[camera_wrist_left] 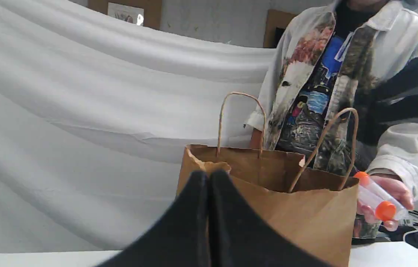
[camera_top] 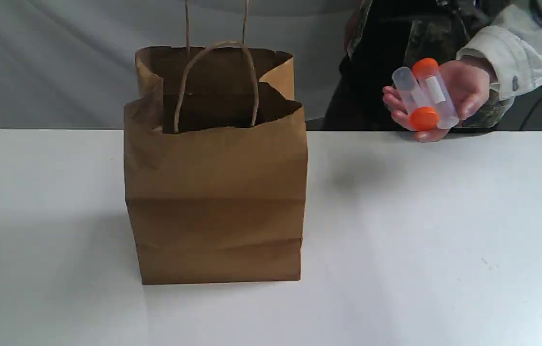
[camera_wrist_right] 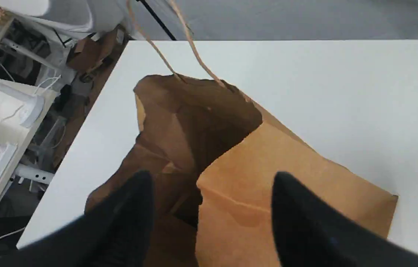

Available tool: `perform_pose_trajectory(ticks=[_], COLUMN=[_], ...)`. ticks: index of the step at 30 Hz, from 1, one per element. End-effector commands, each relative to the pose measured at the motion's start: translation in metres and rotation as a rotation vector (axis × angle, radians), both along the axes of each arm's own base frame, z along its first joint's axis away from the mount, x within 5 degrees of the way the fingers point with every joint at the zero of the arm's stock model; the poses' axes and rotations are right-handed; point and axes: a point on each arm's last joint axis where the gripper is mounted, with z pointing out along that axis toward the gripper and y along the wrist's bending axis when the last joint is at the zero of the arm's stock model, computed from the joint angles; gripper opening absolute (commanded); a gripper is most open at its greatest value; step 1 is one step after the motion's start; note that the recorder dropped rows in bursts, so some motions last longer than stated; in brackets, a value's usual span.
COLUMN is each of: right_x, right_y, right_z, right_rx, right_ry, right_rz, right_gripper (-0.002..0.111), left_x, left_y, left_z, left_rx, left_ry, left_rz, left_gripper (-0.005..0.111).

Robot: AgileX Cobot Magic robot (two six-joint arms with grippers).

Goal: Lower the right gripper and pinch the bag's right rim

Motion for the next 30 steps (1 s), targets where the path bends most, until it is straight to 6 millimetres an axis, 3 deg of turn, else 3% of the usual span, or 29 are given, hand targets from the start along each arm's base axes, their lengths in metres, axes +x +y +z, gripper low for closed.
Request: perform_pose_trajectory(ticks=[1,12,17,25,30], right_x=[0.016,0.046,0.053,0.059,0.058], right_y=[0.01,0.053,0.057,0.06,0.062], right_z=[-0.014,-0.037,-0.048,-0.067,-0.067], right_rx=[0.012,-0.002,-0.126,-0.146,-0.129], right_ry=[0.021,0.042,0.059,0.138,0.147], right_rz=[0.03,0.098,0.057,0.024,0.03], right_gripper=[0.061,0.061,0.061,0.06,0.06], left_x=[-0.001,0.0,0.0,0.0,0.0], left_y=[0.001,0.001,0.004,0.004,0.004], left_z=[0.002,0.002,0.002,0.002,0.002], left_rx=[-0.005,-0.006,-0.011,-0.011,-0.011], left_ry=[-0.007,-0.006,-0.003,-0.003,-0.003], left_rz=[0.016,0.02,0.042,0.042,0.042], left_gripper=[0.0,0.0,0.0,0.0,0.0])
